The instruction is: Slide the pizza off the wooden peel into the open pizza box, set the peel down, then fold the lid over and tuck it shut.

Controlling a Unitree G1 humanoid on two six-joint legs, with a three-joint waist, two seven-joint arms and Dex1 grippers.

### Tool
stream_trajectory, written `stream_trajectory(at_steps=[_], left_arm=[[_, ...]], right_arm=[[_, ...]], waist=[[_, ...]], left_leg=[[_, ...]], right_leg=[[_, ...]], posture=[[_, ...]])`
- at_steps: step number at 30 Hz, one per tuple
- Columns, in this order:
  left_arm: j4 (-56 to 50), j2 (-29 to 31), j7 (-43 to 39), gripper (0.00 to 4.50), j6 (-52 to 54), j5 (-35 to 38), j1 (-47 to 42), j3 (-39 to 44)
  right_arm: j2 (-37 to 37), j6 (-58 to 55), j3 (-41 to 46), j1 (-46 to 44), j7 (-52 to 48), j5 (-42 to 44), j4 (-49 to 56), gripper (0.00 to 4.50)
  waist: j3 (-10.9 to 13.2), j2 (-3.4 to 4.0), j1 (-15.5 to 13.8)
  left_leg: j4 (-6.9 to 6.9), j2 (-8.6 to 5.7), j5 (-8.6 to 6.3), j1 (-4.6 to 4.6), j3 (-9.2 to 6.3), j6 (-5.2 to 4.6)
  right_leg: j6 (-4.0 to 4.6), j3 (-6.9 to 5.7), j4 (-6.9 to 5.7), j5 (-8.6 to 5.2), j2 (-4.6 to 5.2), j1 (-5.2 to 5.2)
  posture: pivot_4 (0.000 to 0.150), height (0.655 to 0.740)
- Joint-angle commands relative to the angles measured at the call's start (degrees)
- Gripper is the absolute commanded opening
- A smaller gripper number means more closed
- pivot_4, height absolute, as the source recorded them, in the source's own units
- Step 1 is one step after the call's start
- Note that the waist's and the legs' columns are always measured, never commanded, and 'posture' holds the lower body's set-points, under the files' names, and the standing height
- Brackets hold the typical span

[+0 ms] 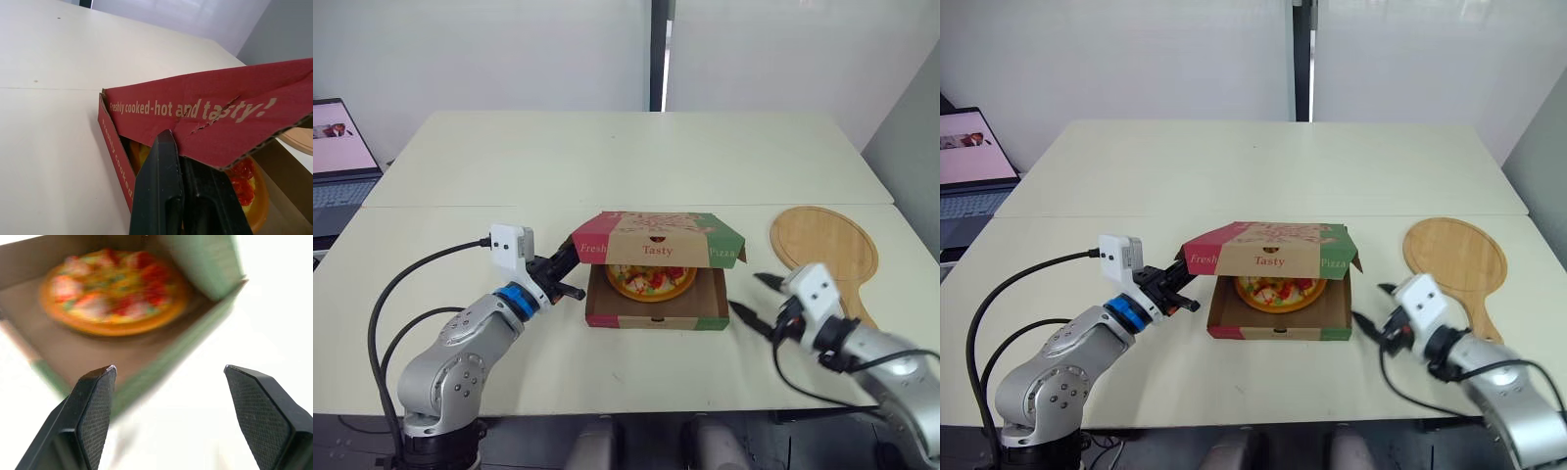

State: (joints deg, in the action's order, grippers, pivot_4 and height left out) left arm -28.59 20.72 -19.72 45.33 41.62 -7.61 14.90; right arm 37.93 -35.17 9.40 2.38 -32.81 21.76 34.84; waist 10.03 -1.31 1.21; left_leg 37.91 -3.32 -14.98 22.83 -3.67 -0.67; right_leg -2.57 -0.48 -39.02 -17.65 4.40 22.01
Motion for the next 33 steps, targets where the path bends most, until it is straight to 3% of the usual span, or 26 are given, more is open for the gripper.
stream_trajectory(at_steps=[1, 9, 19, 33], left_arm=[[-0.3, 1.4, -1.7, 0.0, -1.5, 0.3, -0.5, -0.2], [1.0, 3.1, -3.9, 0.0, -2.6, -0.2, -1.1, -1.5], [1.7, 5.8, -7.3, 0.0, -4.3, -1.5, 0.5, -2.5], [4.1, 8.9, -13.8, 0.0, -8.0, -5.2, 3.3, -5.7]], right_arm=[[2.2, -1.0, 0.7, -7.1, -1.2, 0.8, -2.7, 2.84], [2.4, -4.9, -4.1, -18.1, -4.9, 2.9, -7.9, 0.03], [3.0, -3.7, -7.3, -21.3, -9.6, 3.6, -9.1, 0.03], [3.4, -0.9, -8.4, -17.4, -10.0, 1.2, -8.1, 0.03]], waist=[[0.0, 0.0, 0.1], [0.0, 0.0, -0.8], [0.0, 0.0, -1.0], [0.0, 0.01, -1.1]], left_leg=[[-0.01, 0.01, 0.0, 0.0, 0.0, 0.0], [0.02, 0.0, 0.01, 0.05, 0.01, 0.02], [0.02, 0.0, 0.01, 0.06, 0.0, 0.02], [0.01, 0.0, 0.01, 0.06, 0.0, 0.02]], right_leg=[[0.0, 0.0, 0.0, 0.0, -0.01, 0.0], [0.0, 0.01, 0.04, 0.0, 0.04, 0.01], [0.0, 0.01, 0.05, 0.0, 0.06, 0.03], [0.0, 0.0, 0.05, 0.0, 0.09, 0.04]], posture=[[0.15, 0.7281], [0.15, 0.7281], [0.15, 0.7281], [0.15, 0.7281]])
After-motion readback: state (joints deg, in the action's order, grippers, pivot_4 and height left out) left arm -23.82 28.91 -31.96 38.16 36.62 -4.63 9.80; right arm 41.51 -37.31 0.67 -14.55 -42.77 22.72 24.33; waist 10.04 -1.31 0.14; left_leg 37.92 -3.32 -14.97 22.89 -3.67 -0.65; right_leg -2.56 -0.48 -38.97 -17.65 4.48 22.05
